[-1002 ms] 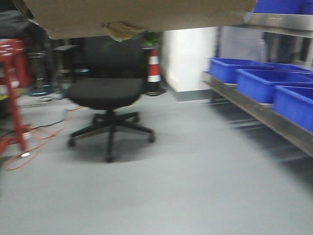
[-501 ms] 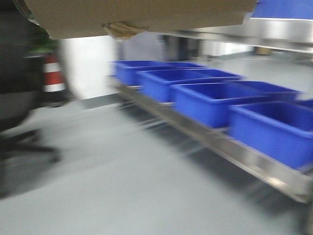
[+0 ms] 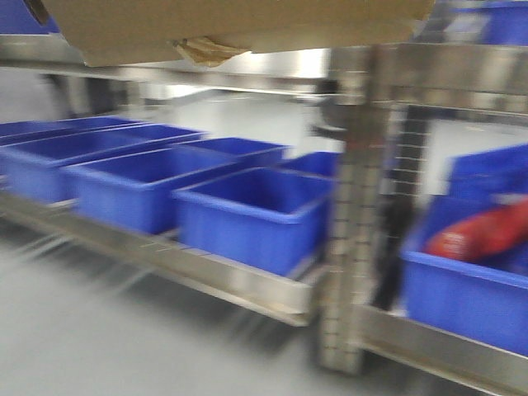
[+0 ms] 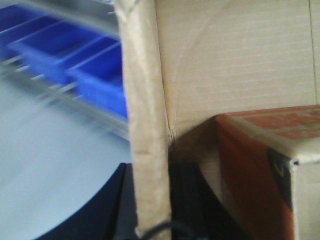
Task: Stack two boxes on right shelf middle
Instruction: 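Hold the boxes with both grippers while driving to the steel shelf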
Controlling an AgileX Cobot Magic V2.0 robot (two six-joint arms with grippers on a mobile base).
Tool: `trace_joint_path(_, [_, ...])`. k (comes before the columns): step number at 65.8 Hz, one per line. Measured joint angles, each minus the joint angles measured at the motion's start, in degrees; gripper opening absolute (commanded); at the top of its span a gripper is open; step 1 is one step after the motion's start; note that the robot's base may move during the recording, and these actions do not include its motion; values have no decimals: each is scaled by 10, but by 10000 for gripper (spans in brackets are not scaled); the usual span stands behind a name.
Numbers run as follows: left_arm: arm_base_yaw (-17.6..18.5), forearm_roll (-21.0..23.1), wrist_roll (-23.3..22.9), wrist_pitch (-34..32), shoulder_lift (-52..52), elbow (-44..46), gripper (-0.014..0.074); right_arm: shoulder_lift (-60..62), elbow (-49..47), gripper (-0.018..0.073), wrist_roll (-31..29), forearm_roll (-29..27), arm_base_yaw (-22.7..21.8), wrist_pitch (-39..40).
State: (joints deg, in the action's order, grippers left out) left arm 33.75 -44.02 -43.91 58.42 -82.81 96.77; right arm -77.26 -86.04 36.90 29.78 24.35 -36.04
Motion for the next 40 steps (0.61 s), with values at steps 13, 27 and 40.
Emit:
trace_joint_path(13, [0, 0, 0, 0, 0, 0, -111, 0, 0, -153, 0, 0, 0, 0])
trace_joint_path(27, [0, 0, 0, 0, 0, 0, -111, 0, 0, -153, 0, 0, 0, 0])
trace_joint_path(40, [0, 0, 0, 0, 0, 0, -111, 0, 0, -153, 0, 0, 0, 0])
